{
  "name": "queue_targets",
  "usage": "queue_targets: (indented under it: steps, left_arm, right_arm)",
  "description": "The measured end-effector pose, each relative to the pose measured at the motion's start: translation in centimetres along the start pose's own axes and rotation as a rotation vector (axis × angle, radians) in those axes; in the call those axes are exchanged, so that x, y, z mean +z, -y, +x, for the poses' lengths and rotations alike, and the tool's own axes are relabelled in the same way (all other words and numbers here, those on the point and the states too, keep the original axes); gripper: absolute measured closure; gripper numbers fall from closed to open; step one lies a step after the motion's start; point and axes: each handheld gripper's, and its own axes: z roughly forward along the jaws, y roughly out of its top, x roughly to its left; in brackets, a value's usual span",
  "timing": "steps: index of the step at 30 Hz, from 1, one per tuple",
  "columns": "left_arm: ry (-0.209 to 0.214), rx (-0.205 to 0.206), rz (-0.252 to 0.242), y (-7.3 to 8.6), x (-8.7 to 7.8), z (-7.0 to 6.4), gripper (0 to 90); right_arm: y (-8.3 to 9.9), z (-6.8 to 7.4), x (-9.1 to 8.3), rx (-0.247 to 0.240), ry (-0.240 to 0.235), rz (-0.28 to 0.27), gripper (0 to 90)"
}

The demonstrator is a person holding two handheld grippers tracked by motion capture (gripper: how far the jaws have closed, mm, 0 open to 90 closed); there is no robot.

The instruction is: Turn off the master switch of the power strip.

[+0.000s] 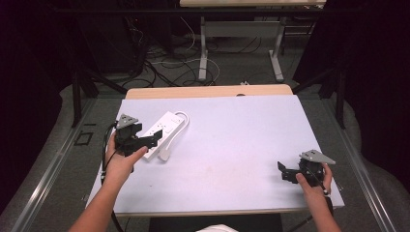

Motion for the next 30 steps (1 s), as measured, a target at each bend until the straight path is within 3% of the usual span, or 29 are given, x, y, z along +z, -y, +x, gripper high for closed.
queue_targets:
  steps: [10,13,18,30]
  left_arm:
    - [-0.002,0.001,0.013,-1.2,0.7,0.1,17.5]
    - [-0.021,0.022,-0.004,-1.7,0.8,0.0,17.5]
    - [-0.028,0.020,-0.021,-2.4,1.1,-0.1,19.2]
    - [-0.024,0.040,0.009,-4.1,2.4,-0.5,23.3]
  right_arm:
    - [0.0,0.0,0.0,-0.002,0.000,0.001,0.0]
    - [0.0,0.0,0.0,-0.003,-0.001,0.002,0.0]
    - [0.0,0.0,0.0,-0.004,-0.001,0.002,0.0]
    - [0.0,-0.1,0.0,-0.006,0.000,0.001,0.0]
